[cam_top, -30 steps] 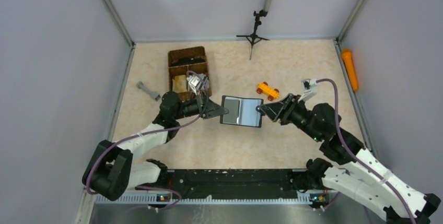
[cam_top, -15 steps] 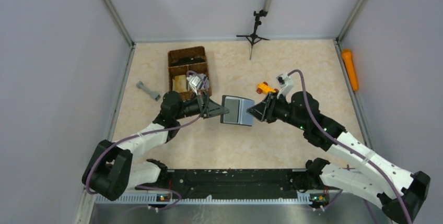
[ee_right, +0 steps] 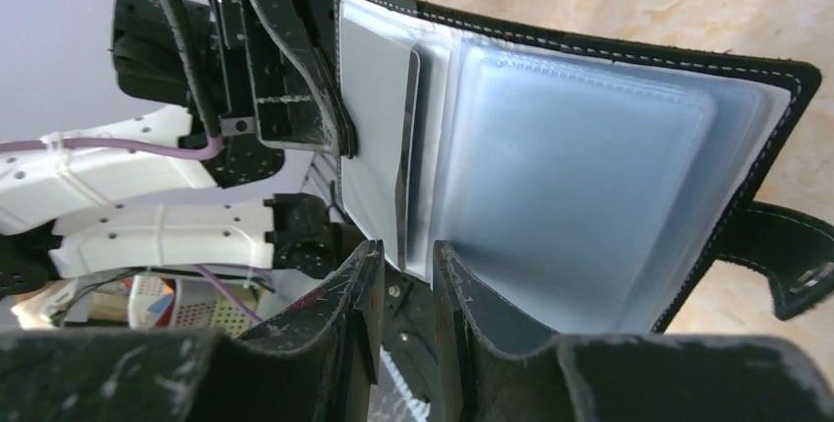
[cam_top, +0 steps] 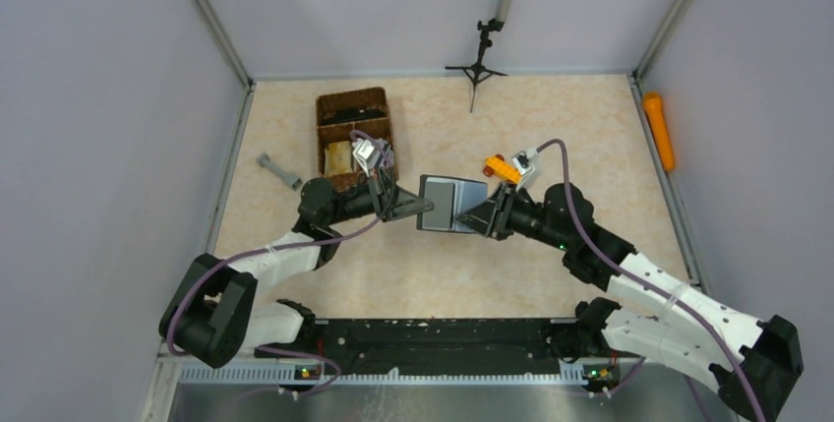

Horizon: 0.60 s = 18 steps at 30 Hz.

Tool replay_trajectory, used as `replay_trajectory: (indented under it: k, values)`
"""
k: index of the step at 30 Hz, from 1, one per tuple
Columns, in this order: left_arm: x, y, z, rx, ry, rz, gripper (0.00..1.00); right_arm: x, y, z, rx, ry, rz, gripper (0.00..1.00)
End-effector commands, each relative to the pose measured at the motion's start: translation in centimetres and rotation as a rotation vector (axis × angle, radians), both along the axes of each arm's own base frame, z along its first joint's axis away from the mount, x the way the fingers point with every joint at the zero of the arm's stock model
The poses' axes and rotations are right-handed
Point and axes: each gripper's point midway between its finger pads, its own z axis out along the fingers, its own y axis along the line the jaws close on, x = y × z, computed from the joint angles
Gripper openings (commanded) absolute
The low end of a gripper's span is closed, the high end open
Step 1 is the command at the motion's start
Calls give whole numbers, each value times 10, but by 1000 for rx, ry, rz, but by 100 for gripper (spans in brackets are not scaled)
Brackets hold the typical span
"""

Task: Take the credit cards out of the card holder
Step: Remove the credit card from the card holder.

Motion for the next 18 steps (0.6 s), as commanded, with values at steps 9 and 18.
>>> replay_trajectory:
  k: [9,18]
  values:
    - [-25,-3,38,-102,-110,-95,0,0,1,44,249,-40,4,22]
    - [-28,-10,41,-109,-113,-124,0,-3,-5,55,360,-54,14,16]
